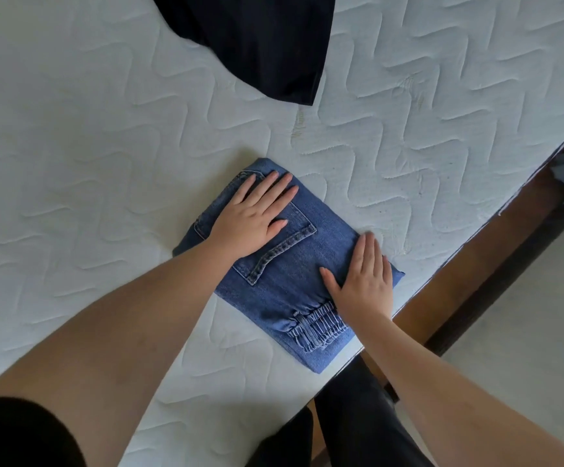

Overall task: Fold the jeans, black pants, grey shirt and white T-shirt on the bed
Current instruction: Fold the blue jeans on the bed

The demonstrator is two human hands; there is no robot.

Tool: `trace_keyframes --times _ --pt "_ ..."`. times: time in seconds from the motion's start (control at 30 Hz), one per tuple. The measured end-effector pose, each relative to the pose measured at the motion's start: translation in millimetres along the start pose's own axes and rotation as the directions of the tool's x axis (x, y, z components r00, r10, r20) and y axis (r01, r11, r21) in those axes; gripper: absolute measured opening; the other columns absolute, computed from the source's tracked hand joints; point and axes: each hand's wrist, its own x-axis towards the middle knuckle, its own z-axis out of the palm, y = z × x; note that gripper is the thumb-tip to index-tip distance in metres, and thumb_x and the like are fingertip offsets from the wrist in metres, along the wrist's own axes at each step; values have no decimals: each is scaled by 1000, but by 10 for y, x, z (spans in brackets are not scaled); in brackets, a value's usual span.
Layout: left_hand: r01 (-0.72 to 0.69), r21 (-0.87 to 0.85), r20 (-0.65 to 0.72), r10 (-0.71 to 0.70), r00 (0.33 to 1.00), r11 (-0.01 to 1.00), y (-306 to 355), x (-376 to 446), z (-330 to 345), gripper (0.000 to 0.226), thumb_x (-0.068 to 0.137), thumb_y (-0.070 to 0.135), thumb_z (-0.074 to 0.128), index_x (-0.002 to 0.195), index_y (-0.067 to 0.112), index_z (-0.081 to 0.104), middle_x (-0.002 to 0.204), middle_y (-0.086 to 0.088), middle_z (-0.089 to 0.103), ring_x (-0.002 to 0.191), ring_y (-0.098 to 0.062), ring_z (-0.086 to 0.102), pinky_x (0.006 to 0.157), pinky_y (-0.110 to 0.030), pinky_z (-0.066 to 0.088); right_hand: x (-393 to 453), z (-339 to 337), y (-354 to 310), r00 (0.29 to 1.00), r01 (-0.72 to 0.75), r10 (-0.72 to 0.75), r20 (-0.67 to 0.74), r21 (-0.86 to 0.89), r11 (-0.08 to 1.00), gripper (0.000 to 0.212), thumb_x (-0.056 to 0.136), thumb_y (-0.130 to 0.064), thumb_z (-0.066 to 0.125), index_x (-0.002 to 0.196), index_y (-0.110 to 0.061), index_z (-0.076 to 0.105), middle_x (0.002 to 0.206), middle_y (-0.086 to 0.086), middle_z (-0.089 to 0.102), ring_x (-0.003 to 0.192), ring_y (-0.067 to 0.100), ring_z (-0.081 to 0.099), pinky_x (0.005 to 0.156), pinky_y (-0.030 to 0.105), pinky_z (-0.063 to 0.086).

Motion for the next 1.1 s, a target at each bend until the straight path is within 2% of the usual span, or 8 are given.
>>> trace_keyframes --times 0.13,0.23,0.33,0.43,0.6,0.83,0.97,1.1 --pt "215 -85 -58 -221 974 973 334 -345 -144 59 105 40 29 157 16 12 164 -7 9 151 -22 9 121 -46 15 -196 -62 -64 993 30 -32 -116 -22 999 86 96 -66 18 155 -8 -3 163 11 0 151 24 -1 122 42 0" --pt "316 -90 -44 -321 946 944 488 -844 -134 59 105 40 30 156 15 14 164 -7 10 151 -22 12 120 -47 18 -434 27 -388 951 242 -238 -196 -5 970 72 100 -53 29 156 -12 11 163 7 11 150 22 9 121 44 7" --pt "476 -56 10 -476 880 878 632 -1209 -47 57 106 38 31 156 15 18 163 -7 16 150 -21 17 119 -47 21 -540 191 -749 898 418 -419 -133 -32 908 68 99 -47 34 156 -15 15 163 3 13 150 21 12 122 45 9" --pt "583 -60 34 -582 813 811 928 -1294 39 56 106 36 29 156 15 18 162 -6 17 150 -21 17 119 -47 22 -545 313 -860 909 411 -415 -42 -86 908 65 101 -45 30 156 -14 13 163 2 9 150 19 9 122 43 7" --pt "529 -80 143 -515 845 845 1311 -1444 66 54 106 37 23 156 17 15 163 -5 13 150 -22 13 120 -46 18 -717 394 -500 916 397 -401 -37 -84 914 68 99 -50 26 155 -13 18 162 3 12 150 17 9 122 39 6" --pt "444 -233 334 -358 872 865 1752 -1640 -257 56 103 37 28 152 12 29 159 -7 26 147 -25 26 118 -47 26 -1158 356 183 920 377 -355 164 -127 918 68 102 -50 18 153 -20 -15 161 -4 -19 143 10 -26 119 32 -8" --pt "437 -247 596 -220 772 865 1869 -1809 -560 62 101 29 39 155 13 15 162 -11 14 144 -25 29 110 -37 32 -1308 94 311 907 387 -362 217 -88 918 66 101 -51 23 156 -22 0 164 -3 -2 150 15 1 119 34 2" --pt "386 -261 500 -218 838 885 1803 -1906 -1158 47 95 25 43 140 14 43 120 -8 60 105 -27 60 86 -38 44 -1533 -238 459 929 321 -300 216 -69 944 62 100 -48 30 154 -26 9 162 -1 16 147 21 20 118 39 18"
